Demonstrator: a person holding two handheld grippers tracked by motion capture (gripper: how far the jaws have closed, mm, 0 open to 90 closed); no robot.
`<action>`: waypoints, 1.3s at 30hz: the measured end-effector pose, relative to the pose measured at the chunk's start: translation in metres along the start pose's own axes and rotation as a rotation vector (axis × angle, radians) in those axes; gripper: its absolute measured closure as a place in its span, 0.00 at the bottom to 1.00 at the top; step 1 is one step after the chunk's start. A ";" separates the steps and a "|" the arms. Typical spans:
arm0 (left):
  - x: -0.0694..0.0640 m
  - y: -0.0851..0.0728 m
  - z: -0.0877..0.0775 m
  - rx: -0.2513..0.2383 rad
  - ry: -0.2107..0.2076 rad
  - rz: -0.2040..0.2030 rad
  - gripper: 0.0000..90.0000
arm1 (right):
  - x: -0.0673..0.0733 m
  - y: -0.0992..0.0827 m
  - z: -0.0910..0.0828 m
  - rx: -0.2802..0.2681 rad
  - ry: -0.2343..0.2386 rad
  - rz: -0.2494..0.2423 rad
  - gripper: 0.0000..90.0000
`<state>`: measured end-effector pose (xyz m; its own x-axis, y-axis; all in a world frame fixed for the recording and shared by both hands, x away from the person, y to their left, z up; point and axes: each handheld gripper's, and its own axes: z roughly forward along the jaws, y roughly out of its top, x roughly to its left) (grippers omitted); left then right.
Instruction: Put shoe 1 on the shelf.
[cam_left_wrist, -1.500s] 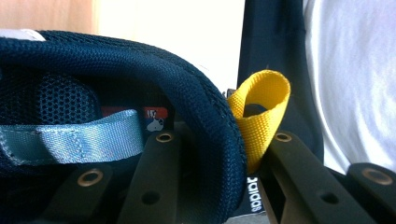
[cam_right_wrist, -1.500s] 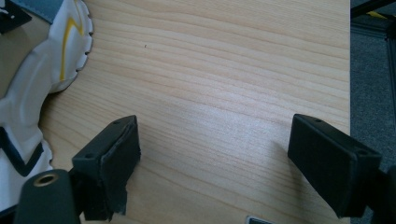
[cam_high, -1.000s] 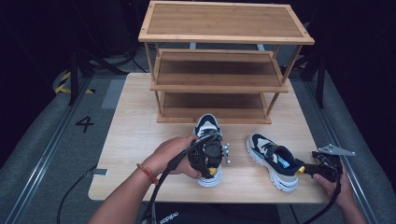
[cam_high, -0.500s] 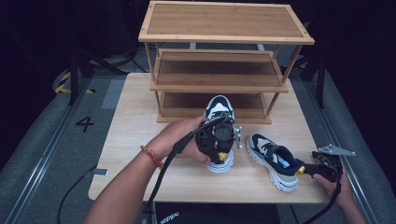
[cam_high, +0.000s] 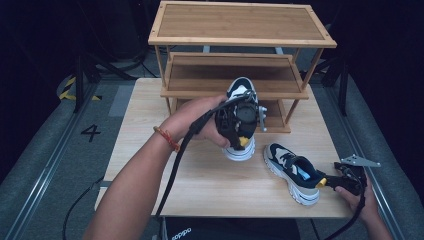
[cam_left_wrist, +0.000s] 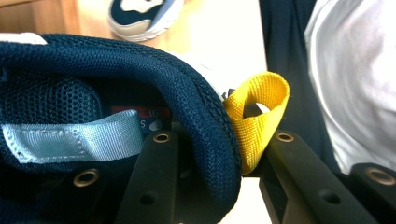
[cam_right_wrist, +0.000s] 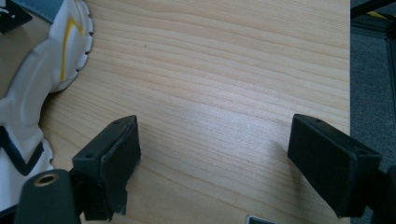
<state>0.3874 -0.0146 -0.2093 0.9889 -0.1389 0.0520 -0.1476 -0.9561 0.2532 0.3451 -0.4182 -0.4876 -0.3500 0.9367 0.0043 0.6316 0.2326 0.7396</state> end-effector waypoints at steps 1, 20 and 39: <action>0.004 0.000 0.000 0.001 0.004 0.001 0.82 | 0.000 0.000 0.000 0.001 0.000 0.002 0.19; 0.096 -0.023 0.001 0.057 0.018 -0.115 0.79 | 0.000 0.000 0.000 -0.003 -0.001 -0.003 0.20; 0.106 -0.041 -0.013 -0.055 0.210 -0.204 0.59 | 0.000 0.000 0.000 -0.002 0.000 -0.003 0.20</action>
<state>0.4977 0.0129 -0.2011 0.9745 0.1167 0.1919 0.0477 -0.9425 0.3308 0.3448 -0.4182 -0.4877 -0.3519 0.9360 0.0016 0.6291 0.2353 0.7409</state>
